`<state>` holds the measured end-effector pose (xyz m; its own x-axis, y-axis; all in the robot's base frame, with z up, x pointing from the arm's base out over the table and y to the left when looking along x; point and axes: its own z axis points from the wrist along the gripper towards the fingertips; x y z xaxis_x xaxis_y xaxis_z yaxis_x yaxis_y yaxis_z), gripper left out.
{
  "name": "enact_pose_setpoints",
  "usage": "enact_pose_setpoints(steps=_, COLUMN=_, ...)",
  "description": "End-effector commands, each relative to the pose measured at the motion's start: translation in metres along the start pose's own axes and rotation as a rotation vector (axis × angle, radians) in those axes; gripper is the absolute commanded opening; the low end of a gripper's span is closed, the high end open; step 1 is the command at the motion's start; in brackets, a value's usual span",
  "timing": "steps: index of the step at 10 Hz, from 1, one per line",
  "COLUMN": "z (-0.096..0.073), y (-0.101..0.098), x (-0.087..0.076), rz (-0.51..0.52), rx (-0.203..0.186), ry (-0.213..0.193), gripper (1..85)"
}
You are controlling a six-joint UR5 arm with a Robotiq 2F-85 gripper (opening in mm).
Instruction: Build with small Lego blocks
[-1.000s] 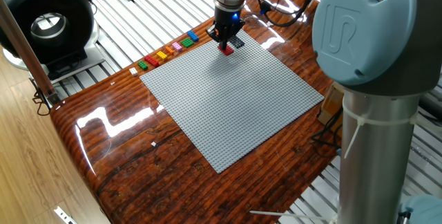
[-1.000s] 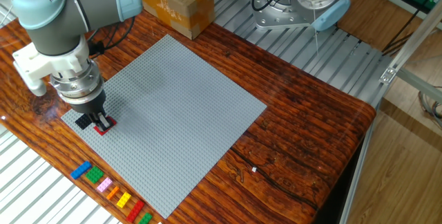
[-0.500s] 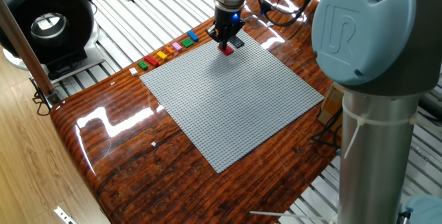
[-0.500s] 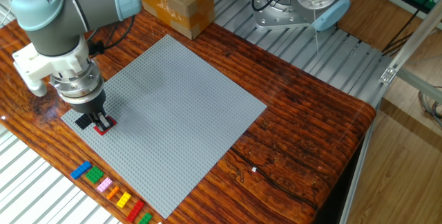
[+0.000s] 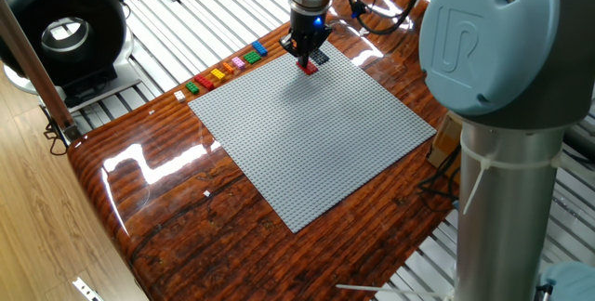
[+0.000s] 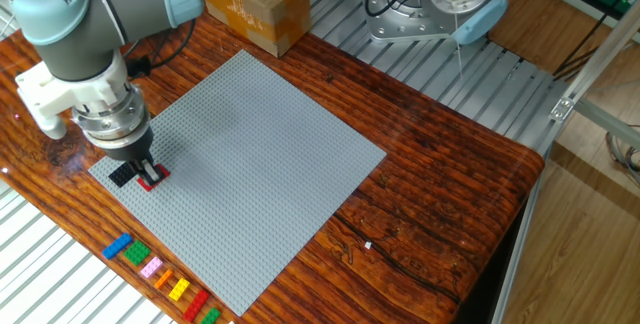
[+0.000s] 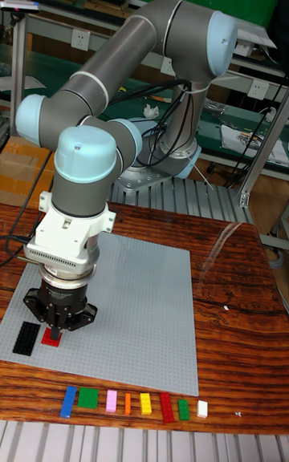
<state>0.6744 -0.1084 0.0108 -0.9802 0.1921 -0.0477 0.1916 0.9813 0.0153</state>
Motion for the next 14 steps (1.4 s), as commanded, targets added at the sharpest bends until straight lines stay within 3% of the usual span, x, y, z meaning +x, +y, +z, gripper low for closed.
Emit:
enact_pose_setpoints(steps=1, z=-0.003, y=0.000, x=0.001, rz=0.011, rx=0.000, ry=0.006, gripper=1.0)
enact_pose_setpoints(steps=11, z=0.002, y=-0.007, x=0.012, rz=-0.016, rx=0.027, ry=0.044, gripper=1.0)
enact_pose_setpoints(steps=14, z=0.013, y=0.008, x=0.003, rz=-0.026, rx=-0.023, ry=0.008, gripper=1.0)
